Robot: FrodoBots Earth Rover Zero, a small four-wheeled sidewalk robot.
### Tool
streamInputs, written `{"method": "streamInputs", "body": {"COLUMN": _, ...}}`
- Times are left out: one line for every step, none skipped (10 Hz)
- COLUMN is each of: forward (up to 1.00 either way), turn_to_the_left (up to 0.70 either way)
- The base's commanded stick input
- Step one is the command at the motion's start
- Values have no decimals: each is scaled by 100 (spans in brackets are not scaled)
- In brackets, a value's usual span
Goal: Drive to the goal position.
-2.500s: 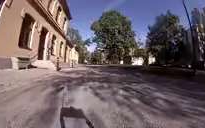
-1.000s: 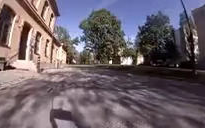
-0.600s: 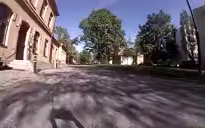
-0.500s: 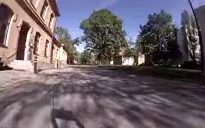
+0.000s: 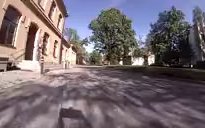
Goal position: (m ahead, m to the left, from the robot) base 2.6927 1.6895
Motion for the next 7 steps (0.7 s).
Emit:
{"method": "streamInputs", "body": {"forward": 85, "turn_to_the_left": 0}}
{"method": "streamInputs", "body": {"forward": 85, "turn_to_the_left": 0}}
{"method": "streamInputs", "body": {"forward": 85, "turn_to_the_left": 0}}
{"method": "streamInputs", "body": {"forward": 85, "turn_to_the_left": 0}}
{"method": "streamInputs", "body": {"forward": 85, "turn_to_the_left": 0}}
{"method": "streamInputs", "body": {"forward": 85, "turn_to_the_left": 0}}
{"method": "streamInputs", "body": {"forward": 85, "turn_to_the_left": 0}}
